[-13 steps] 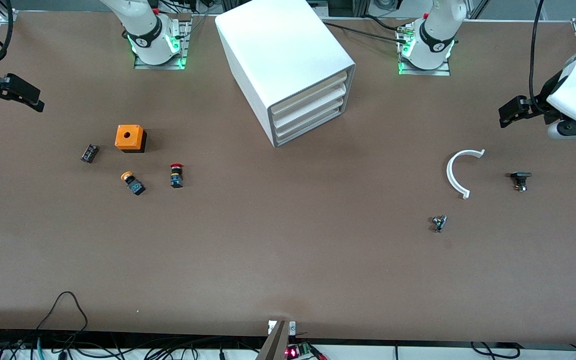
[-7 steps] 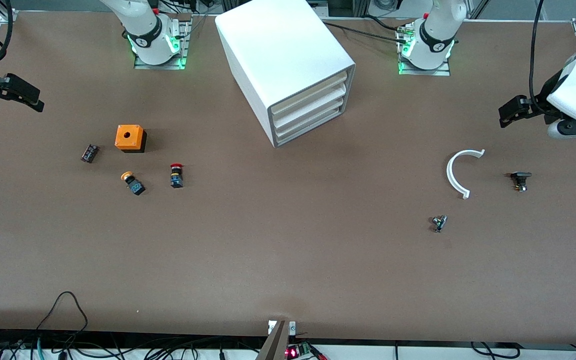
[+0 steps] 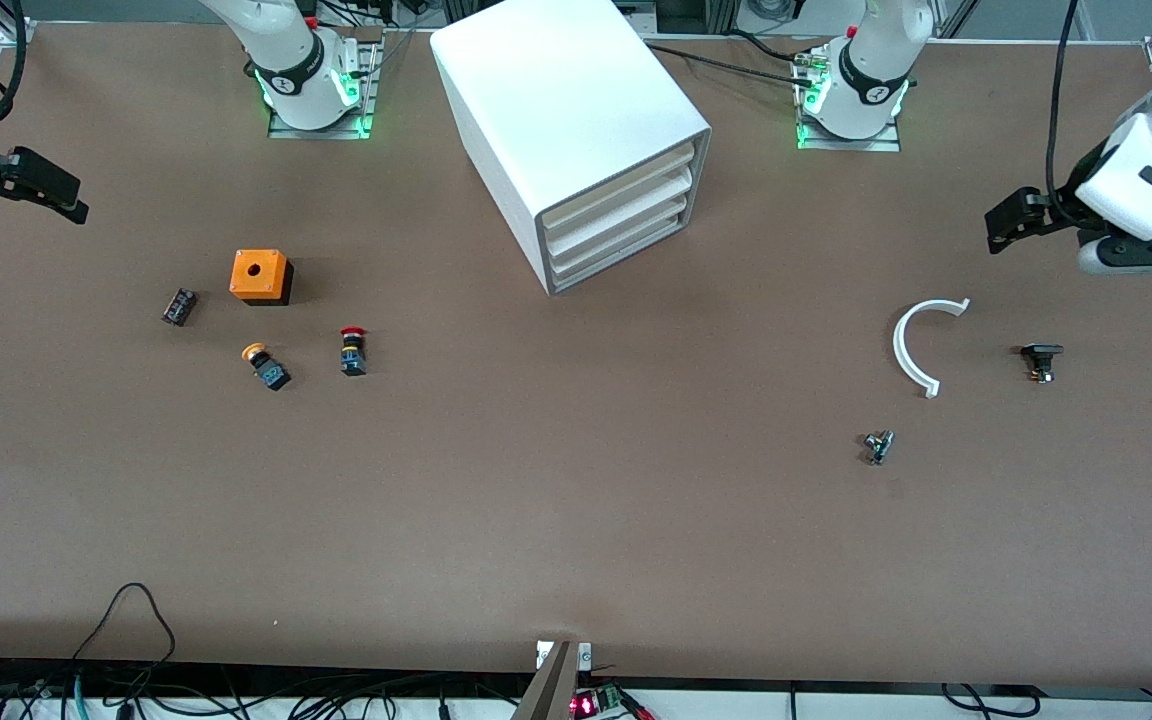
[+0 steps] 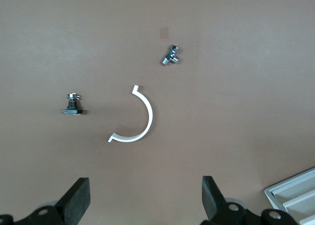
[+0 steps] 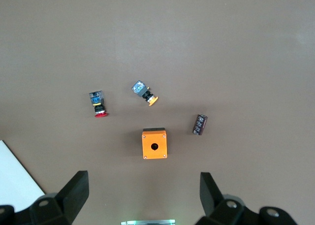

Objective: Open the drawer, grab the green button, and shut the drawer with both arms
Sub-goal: 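Reach the left gripper to the bottom drawer front of the white cabinet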

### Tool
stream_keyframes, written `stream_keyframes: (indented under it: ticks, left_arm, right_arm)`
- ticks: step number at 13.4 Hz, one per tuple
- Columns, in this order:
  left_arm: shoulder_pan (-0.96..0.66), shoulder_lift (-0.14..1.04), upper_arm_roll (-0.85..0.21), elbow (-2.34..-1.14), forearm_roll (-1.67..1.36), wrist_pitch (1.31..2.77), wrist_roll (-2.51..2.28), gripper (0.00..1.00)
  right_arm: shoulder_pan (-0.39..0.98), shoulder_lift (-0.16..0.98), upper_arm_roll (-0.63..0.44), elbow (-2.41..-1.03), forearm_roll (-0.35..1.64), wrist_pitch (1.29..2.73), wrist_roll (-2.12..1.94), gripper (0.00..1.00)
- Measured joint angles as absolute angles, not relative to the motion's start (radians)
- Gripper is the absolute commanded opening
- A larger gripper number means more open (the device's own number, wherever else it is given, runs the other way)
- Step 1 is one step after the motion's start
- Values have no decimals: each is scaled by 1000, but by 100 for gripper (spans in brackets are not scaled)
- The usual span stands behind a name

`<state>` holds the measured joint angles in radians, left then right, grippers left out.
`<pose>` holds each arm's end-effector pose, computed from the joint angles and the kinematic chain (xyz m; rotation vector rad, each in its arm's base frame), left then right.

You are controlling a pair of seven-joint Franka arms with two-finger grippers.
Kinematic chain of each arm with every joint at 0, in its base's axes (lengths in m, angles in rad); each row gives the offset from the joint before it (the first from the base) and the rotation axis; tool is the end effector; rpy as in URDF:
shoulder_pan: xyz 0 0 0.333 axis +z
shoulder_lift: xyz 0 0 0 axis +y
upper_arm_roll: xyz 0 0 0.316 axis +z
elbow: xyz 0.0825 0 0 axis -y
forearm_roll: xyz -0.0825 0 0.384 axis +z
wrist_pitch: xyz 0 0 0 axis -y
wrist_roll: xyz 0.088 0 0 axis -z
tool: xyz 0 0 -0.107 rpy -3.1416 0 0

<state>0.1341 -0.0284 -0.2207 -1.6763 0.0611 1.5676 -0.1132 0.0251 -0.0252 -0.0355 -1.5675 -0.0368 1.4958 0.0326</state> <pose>0.5404 -0.0419 0.5900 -3.0643 -0.0378 0.1133 0.5389 -0.0100 0.6335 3.1036 -0.0696 -0.0716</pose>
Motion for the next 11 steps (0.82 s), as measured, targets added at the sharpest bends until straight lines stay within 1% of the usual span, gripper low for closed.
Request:
stream_keyframes:
  ticks: [3, 6, 9, 11]
  left_arm:
    - [134, 0, -226, -1678, 61, 1555, -113, 100]
    - [134, 81, -238, -1717, 19, 1545, -103, 100]
    - [130, 180, -268, -1791, -183, 1553, -61, 100]
    - [128, 235, -276, -1881, -383, 1625, -24, 100]
  right_arm:
    - [25, -25, -35, -1567, -37, 1496, 32, 100]
    - [25, -25, -35, -1567, -37, 1496, 32, 100]
    - [25, -25, -35, -1567, -37, 1496, 32, 100]
    - [26, -25, -35, -1567, -37, 1496, 32, 100]
